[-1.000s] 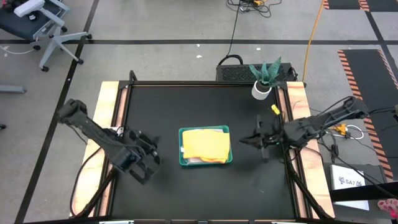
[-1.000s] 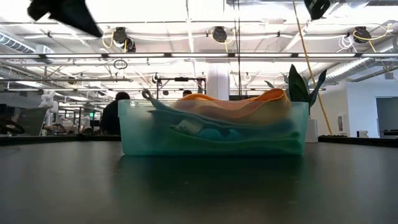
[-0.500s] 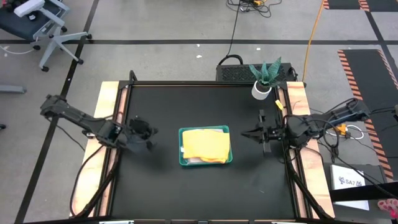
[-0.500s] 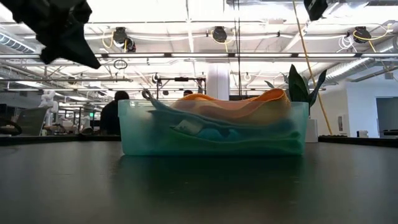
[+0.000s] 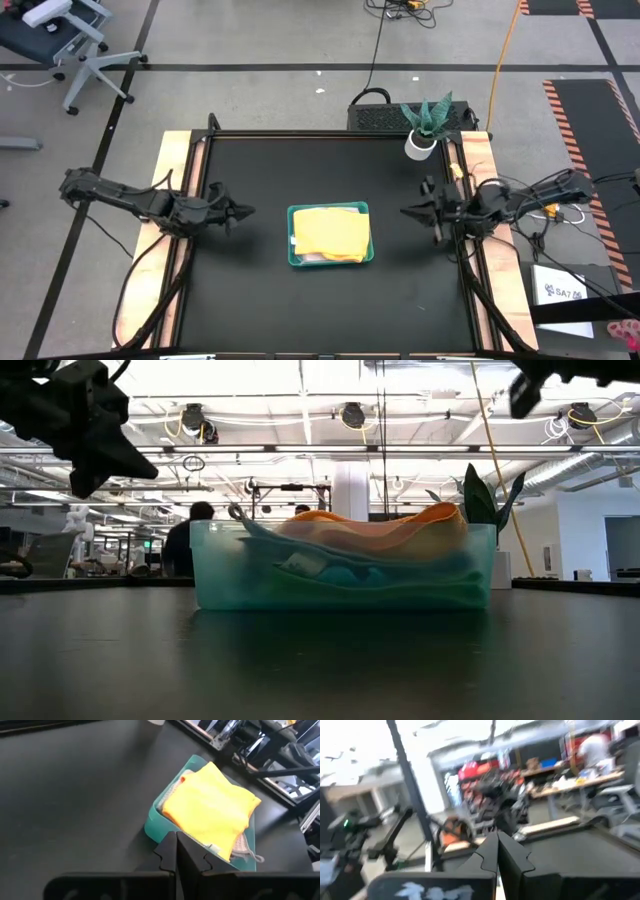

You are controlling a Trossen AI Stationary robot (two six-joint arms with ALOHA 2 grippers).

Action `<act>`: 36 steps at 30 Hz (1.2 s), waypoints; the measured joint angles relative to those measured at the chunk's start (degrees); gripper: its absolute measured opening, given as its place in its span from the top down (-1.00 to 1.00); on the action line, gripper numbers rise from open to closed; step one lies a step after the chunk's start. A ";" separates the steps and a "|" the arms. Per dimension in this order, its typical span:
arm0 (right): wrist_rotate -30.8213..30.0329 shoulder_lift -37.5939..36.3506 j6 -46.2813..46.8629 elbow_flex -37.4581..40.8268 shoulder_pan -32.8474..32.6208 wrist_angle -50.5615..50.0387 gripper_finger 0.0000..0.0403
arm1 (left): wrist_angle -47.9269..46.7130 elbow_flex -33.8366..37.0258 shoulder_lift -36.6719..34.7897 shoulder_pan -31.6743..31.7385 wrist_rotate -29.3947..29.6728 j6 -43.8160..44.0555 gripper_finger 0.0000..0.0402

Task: Fold microfiber towels
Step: Return to Home Position

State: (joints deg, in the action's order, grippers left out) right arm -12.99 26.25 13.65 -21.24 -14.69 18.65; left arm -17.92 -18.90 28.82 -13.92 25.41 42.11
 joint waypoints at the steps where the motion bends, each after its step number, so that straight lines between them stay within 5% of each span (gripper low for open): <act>1: -1.13 -2.31 -0.05 1.15 0.21 0.06 1.00 | -0.15 0.19 -0.62 0.03 0.02 -0.15 0.97; 8: -4.97 -16.58 -4.75 8.08 3.52 -3.99 1.00 | -0.82 0.22 -1.62 0.40 2.92 -3.23 0.95; 14: -4.95 -26.06 1.04 14.41 6.66 -9.05 1.00 | -6.68 0.22 -1.60 2.35 3.05 -1.44 0.98; 24: -6.29 -25.81 8.08 18.57 9.44 -7.84 1.00 | -4.34 4.80 -4.65 5.18 2.54 -3.52 0.97; 30: -6.47 -25.82 8.38 18.65 10.38 -6.19 1.00 | 6.42 14.09 -9.36 6.24 -2.72 -3.36 0.97; 36: -6.72 -25.80 11.05 18.74 12.17 -7.28 1.00 | 8.98 13.97 -10.87 8.26 -6.87 -11.90 0.99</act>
State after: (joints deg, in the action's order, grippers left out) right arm -19.70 0.45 24.70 -2.50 -2.51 11.37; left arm -8.95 -4.93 17.95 -5.66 18.54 30.21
